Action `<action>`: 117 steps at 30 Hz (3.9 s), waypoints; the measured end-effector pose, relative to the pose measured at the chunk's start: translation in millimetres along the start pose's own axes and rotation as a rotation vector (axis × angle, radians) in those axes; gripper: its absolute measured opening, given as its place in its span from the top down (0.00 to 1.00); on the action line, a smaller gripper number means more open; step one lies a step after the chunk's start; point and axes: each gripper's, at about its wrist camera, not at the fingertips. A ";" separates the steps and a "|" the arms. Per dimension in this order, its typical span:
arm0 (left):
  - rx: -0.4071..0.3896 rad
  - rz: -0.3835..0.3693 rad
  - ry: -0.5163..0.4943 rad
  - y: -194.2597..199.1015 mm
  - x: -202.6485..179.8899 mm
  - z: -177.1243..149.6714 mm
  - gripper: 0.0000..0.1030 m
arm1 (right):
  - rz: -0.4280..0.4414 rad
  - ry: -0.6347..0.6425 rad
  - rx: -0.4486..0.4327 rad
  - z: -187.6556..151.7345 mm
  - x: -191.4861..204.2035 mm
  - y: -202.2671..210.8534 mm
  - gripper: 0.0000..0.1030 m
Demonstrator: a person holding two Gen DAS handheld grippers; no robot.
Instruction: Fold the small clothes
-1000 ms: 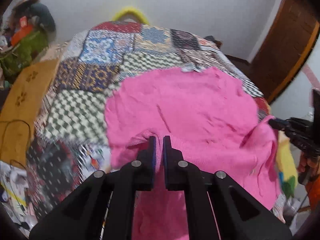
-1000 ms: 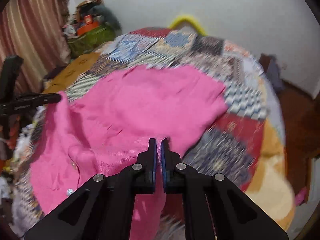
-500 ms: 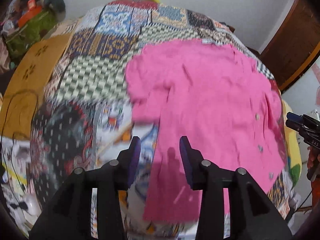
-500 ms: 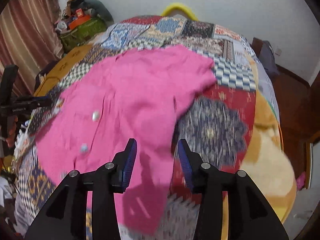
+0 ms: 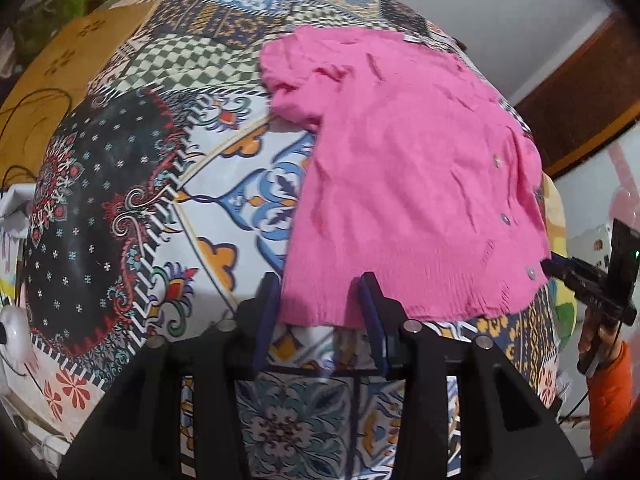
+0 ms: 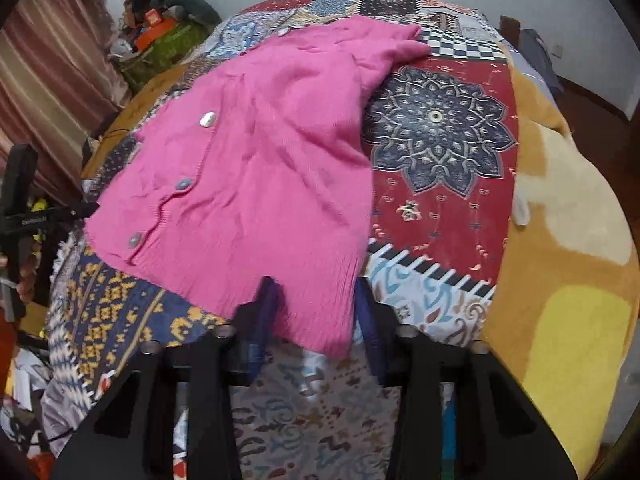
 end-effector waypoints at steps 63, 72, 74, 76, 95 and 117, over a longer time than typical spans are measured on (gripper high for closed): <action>-0.103 0.154 -0.102 -82.3 10.1 177.0 0.63 | -0.112 0.100 -0.130 171.6 -37.7 -34.0 0.59; -0.086 0.100 -0.139 -97.5 -10.9 153.5 0.96 | -0.066 0.071 -0.082 147.1 -30.7 -56.7 0.89; -0.099 0.117 -0.160 -93.1 -14.3 151.8 0.99 | -0.069 0.072 -0.085 147.4 -29.4 -56.5 0.93; -0.117 0.135 -0.184 -85.6 -16.2 149.2 1.00 | -0.070 0.084 -0.089 147.6 -27.6 -53.1 0.95; -0.097 0.119 -0.149 -96.4 -22.1 157.9 0.68 | -0.093 0.079 -0.083 131.4 -34.9 -46.5 0.97; -0.170 0.196 -0.100 -50.8 6.5 159.1 0.77 | -0.097 0.093 -0.088 142.6 -32.4 -31.0 0.84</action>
Point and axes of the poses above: each gripper's, at about its wrist camera, not at the fingertips, and y roughly against the way its jaws point, x to its left, z to its top, and after that the axes turned 7 degrees about -x, right-handed
